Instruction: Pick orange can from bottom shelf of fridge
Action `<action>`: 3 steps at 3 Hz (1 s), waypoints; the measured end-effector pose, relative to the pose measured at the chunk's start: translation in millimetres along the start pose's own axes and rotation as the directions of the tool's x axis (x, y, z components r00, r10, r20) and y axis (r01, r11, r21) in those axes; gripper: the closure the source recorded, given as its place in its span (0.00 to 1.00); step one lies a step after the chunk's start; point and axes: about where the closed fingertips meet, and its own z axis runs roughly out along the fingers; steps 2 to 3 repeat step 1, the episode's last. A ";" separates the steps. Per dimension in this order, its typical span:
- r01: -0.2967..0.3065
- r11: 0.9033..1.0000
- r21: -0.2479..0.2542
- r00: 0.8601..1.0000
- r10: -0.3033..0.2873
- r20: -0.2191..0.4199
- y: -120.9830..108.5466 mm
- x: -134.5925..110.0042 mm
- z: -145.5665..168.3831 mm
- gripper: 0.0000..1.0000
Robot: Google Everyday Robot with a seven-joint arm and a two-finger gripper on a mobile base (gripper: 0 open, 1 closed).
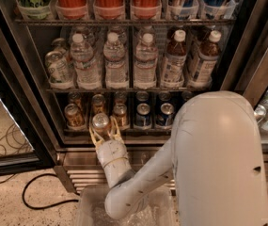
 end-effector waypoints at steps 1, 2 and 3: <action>0.006 1.000 0.004 1.000 -0.006 -0.003 -2.2 -1.5 -4.6 1.00; 0.006 1.000 0.004 1.000 -0.006 -0.003 -2.2 -1.5 -4.6 1.00; 0.006 1.000 0.004 1.000 -0.006 -0.003 -2.2 -1.5 -4.6 1.00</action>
Offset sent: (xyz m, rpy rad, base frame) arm 0.0000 0.0000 0.0000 0.0000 0.0000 0.0000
